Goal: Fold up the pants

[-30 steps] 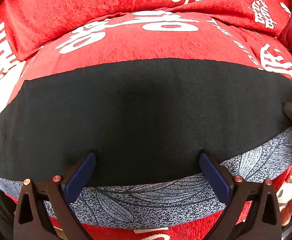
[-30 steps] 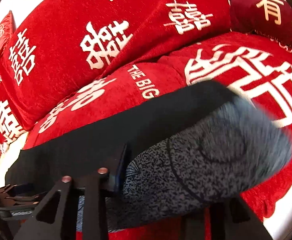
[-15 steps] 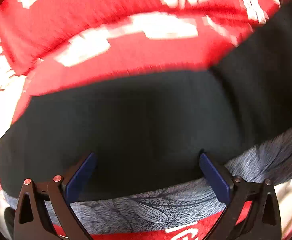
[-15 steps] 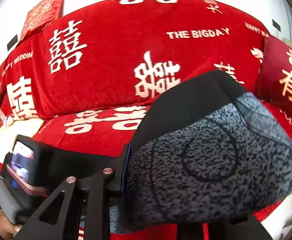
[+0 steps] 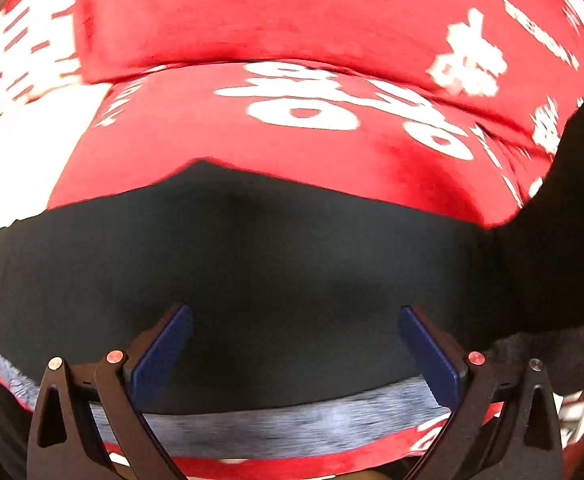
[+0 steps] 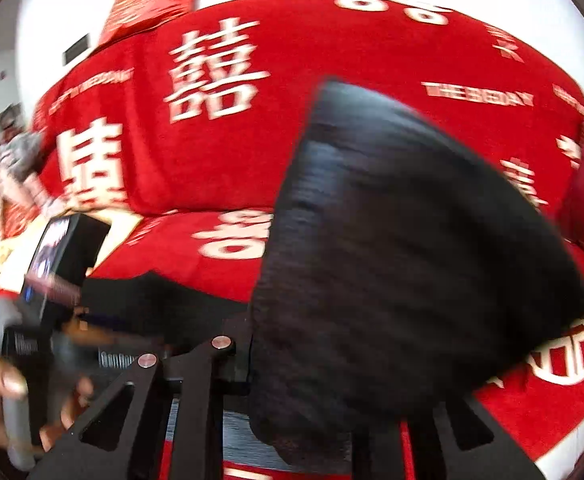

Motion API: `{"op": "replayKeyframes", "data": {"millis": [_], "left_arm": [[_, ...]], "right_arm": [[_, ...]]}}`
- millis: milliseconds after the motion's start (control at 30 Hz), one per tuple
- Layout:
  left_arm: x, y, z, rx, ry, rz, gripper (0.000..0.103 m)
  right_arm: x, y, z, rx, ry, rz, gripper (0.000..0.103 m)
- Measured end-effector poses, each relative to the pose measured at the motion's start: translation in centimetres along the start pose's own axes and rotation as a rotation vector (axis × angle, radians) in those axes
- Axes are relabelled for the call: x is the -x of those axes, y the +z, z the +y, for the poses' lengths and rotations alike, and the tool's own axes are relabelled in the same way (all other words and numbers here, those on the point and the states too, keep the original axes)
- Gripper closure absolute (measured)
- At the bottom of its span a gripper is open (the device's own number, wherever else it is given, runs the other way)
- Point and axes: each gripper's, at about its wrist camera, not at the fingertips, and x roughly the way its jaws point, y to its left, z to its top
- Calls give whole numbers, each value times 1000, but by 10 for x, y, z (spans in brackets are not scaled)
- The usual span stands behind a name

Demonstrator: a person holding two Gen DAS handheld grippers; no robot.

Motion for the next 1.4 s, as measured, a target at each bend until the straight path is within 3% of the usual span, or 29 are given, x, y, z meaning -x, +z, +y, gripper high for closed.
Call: {"op": "replayKeyframes", "data": {"millis": [167,300,533,567,633,667,700,800,900,1067,1133,1233,1300,1400], "left_arm": [[6,-5,68,92,24,-6,0],[9,-16,104,157,28,0,0],[12,-18,133,202,9,-6,0],[15,-18,134,203,6,-18,0],[19,-15,134,199,0,-41,0],[22,-14,134,194,-3,-52,0],[24,-14,134,191,-3,-58,0],[24,-13,135,196,-7,-60,0],[23,-15,136,203,-18,-43,0],[29,-18,109,146,-77,-21,0],[30,-23,90,79,-93,-11,0],[15,-39,58,-48,-67,68,0],[9,-48,53,-81,-51,96,0],[17,-52,71,-41,-52,61,0]], "right_arm": [[-38,-23,71,185,15,84,81],[-63,-48,106,291,9,161,81],[-82,-65,140,433,-131,208,80],[-83,-65,144,448,-144,212,74],[-80,-67,155,495,-158,228,50],[-72,-69,165,532,-150,214,32],[-63,-70,173,563,-149,188,25],[-32,-74,188,611,-94,144,25],[-6,-62,170,499,-9,126,23],[-14,-44,75,117,1,169,22],[-29,-54,30,-85,66,242,22],[-52,-81,-1,-284,158,378,22],[-54,-90,-5,-284,167,399,22],[-36,-76,8,-200,152,333,22]]}}
